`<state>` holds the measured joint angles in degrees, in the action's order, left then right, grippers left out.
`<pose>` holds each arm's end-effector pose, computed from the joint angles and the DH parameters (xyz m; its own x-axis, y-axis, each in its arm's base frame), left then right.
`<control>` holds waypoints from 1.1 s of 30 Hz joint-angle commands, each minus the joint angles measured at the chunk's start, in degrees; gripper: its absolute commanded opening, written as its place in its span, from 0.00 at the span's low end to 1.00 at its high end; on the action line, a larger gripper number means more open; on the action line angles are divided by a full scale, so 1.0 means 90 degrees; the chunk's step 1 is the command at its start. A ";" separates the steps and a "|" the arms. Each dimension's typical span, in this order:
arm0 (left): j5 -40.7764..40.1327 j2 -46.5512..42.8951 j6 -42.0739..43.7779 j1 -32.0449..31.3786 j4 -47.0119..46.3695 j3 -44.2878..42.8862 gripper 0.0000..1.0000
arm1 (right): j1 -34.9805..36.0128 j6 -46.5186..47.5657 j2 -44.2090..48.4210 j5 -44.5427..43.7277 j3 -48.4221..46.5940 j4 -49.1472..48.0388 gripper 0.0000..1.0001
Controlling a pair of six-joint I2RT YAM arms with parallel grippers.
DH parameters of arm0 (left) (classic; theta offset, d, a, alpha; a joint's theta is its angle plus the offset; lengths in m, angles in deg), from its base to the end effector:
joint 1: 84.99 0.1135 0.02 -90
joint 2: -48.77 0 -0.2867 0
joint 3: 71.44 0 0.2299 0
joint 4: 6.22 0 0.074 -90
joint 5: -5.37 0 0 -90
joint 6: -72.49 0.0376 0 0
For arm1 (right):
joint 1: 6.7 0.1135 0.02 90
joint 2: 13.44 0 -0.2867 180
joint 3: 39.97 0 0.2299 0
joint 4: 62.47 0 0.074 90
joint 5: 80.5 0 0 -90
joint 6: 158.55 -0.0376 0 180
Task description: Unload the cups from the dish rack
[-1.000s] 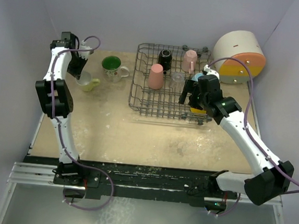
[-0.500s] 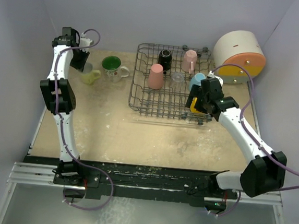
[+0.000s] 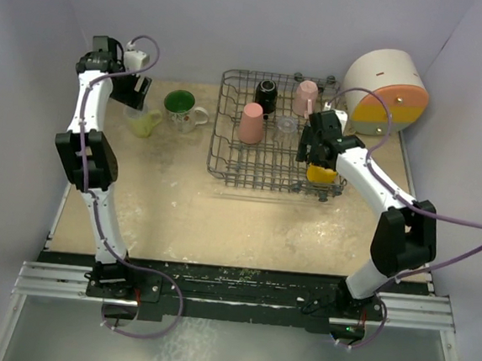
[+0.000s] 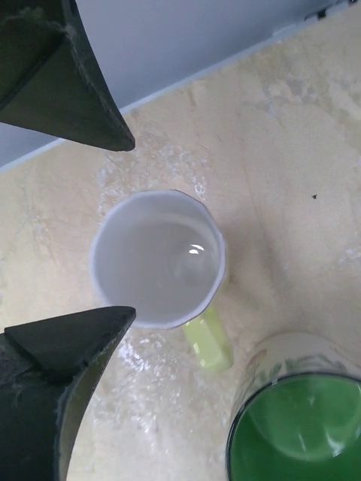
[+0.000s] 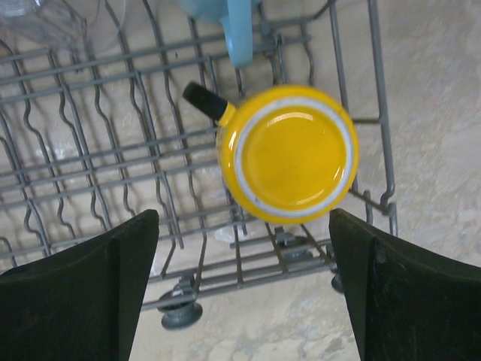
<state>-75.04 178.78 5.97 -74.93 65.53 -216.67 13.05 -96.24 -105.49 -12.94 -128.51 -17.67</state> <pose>0.4810 0.0790 0.3008 -0.7859 0.2596 -0.5612 0.2522 0.9633 0.0923 0.3174 0.0987 0.3047 -0.6564 0.2207 -0.7214 0.2616 0.9635 0.0567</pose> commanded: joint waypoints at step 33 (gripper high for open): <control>0.1210 -0.3030 0.0035 -0.0007 0.0278 0.1396 0.88 | 0.0022 0.2521 -0.3085 -0.0068 -0.3103 0.1290 0.53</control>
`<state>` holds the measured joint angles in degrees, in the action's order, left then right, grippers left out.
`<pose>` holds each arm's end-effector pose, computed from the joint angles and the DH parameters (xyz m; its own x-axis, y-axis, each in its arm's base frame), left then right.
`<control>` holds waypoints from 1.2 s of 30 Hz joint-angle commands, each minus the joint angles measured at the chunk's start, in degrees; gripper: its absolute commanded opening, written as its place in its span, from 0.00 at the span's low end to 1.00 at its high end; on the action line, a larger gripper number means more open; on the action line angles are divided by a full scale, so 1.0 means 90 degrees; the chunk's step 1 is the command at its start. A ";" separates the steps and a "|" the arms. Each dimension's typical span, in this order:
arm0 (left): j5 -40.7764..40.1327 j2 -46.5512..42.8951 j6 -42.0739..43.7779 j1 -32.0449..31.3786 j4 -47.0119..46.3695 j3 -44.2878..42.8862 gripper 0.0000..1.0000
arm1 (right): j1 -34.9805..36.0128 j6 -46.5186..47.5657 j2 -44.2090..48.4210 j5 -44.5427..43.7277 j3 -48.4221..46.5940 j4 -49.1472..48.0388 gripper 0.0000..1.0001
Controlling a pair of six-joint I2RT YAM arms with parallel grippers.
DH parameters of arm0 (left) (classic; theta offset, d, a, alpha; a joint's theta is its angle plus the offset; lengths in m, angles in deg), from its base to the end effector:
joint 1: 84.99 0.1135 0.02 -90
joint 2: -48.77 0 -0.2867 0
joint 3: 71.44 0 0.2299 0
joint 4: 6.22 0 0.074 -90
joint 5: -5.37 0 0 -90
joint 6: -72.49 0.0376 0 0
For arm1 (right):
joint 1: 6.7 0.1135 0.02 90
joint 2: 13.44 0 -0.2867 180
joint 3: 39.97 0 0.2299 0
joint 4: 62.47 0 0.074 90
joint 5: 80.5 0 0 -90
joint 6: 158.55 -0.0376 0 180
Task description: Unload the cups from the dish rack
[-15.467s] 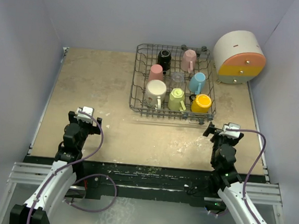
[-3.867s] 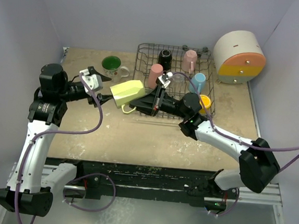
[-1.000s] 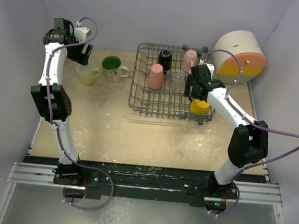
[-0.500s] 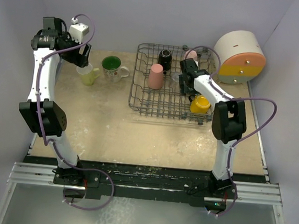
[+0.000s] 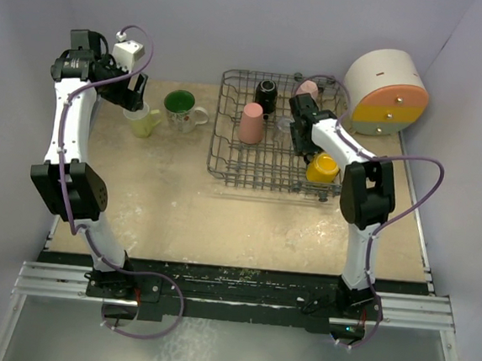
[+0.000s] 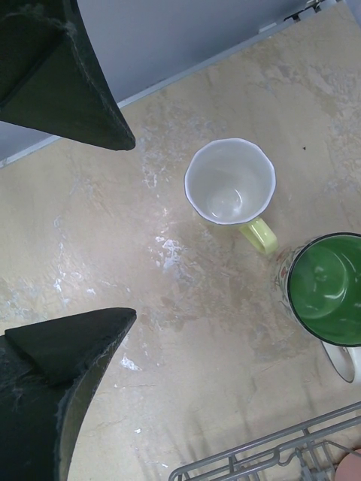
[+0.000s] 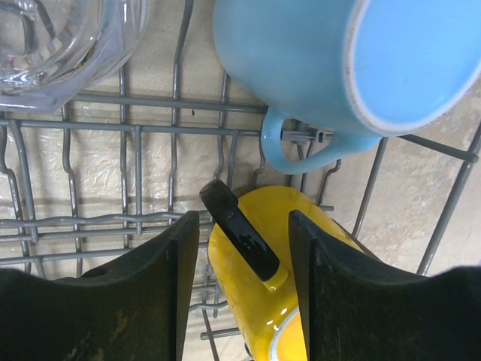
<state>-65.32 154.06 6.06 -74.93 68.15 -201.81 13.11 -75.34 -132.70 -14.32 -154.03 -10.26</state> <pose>0.3716 0.0533 0.4045 -0.6651 0.2653 -0.6980 0.3420 0.9392 0.0311 0.4261 0.1374 0.2515 -0.7996 -0.1731 -0.5751 -0.0109 0.9616 -0.2742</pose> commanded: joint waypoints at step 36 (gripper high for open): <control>-0.0005 -0.0593 0.0156 0.0028 0.0060 -0.0308 0.88 | 0.0225 0.1131 -0.0458 0.0144 0.0019 0.0177 0.34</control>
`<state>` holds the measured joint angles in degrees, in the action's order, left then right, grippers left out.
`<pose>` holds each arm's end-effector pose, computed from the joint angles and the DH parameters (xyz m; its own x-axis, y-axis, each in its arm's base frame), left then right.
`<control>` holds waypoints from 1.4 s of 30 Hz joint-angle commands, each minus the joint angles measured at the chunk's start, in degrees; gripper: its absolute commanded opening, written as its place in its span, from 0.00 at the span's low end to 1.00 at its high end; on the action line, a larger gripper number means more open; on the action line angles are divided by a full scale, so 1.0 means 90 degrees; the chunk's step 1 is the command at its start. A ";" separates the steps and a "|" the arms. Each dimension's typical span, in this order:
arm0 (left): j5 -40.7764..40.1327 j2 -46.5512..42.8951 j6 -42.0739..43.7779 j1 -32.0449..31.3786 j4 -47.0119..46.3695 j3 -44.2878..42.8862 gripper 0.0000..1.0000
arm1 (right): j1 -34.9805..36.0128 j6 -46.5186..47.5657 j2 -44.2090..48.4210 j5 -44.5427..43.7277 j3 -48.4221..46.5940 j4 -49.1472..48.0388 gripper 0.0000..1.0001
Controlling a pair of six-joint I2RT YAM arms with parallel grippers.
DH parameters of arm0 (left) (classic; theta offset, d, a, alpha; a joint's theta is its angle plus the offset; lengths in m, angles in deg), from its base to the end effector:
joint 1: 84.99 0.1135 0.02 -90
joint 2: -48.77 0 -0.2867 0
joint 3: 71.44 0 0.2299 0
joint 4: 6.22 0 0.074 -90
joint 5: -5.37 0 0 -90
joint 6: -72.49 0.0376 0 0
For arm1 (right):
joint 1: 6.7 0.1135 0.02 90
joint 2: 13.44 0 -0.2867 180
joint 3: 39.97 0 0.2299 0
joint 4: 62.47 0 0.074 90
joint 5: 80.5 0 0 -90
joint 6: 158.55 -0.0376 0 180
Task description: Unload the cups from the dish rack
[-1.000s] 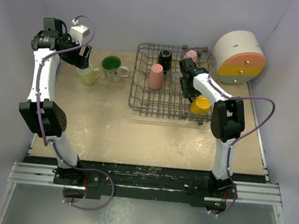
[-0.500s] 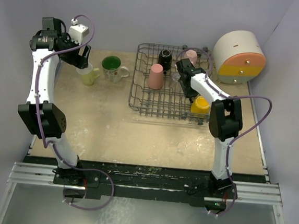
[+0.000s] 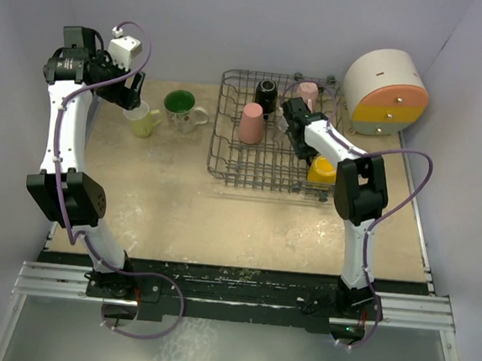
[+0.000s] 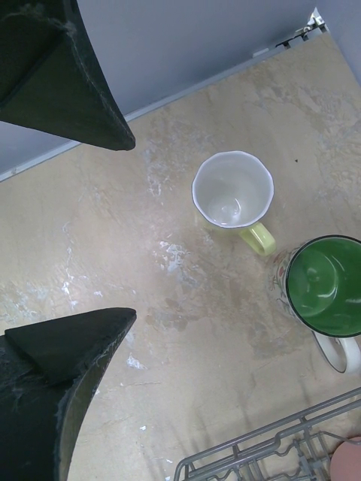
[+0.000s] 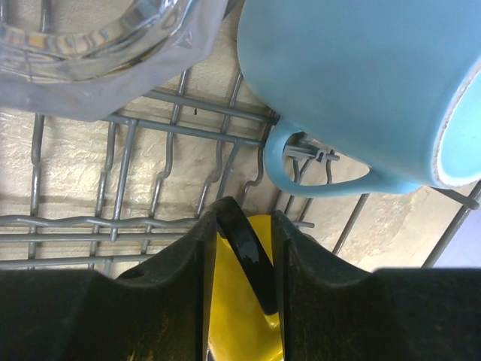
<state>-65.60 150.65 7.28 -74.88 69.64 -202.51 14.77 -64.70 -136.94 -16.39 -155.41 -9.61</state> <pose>0.3515 0.0502 0.4265 -0.6274 0.2908 -0.7224 0.3496 0.9341 0.0724 0.4325 0.1525 0.2261 -0.8026 -0.3806 -0.4593 -0.1861 0.8913 -0.4134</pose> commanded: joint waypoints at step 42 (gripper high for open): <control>0.0463 -0.0661 -0.0031 0.0032 0.0004 0.0009 0.88 | 0.0029 -0.0387 0.1199 0.0393 -0.0054 0.0006 0.40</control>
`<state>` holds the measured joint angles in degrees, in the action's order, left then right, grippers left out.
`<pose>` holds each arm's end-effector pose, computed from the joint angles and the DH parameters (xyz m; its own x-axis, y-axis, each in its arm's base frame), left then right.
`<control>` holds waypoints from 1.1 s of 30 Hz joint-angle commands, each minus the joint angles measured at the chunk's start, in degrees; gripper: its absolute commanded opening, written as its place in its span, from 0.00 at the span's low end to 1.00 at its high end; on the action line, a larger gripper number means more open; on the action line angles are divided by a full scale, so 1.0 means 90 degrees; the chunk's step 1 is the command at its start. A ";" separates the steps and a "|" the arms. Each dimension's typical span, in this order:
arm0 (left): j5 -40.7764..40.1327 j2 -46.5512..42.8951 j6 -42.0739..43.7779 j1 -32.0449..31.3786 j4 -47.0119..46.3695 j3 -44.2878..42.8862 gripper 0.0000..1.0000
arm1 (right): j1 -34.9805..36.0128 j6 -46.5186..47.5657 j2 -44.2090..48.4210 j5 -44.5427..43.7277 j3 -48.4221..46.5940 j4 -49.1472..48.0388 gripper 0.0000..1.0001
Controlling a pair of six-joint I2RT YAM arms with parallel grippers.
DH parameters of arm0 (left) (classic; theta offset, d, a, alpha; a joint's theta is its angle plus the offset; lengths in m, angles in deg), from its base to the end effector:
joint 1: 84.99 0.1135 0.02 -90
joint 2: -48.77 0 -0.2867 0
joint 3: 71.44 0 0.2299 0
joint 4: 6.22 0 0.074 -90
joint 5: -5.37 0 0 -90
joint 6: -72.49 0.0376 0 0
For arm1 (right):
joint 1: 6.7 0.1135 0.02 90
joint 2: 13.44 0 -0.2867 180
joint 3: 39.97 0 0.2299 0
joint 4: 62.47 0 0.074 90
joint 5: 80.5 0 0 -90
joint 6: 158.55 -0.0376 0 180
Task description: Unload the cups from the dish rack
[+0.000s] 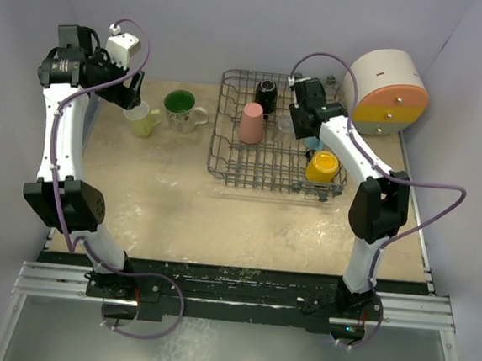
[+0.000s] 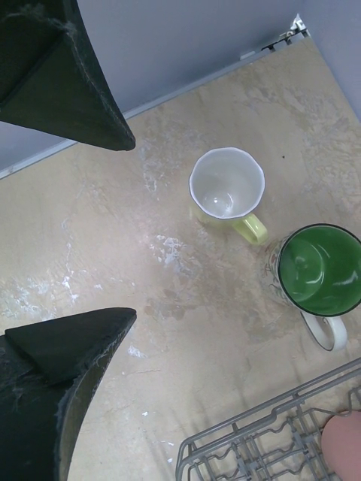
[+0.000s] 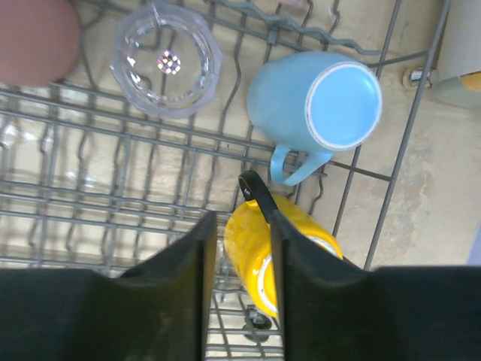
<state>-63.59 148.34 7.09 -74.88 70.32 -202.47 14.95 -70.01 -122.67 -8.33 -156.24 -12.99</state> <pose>0.3379 0.0465 0.4389 -0.5981 0.2880 -0.7479 0.3681 0.9276 0.0628 0.3980 0.1456 0.3383 -0.6306 -0.2242 -0.7430 -0.1252 0.9742 -0.1878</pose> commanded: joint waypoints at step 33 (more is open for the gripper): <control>0.0075 -0.0414 0.0099 0.0033 -0.0076 0.0110 0.88 | -0.0395 0.0308 -0.1253 -0.0226 0.0578 -0.0172 0.52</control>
<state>-63.24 145.95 7.57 -74.88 70.71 -200.96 12.11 -65.90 -135.35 -10.49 -154.23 -14.28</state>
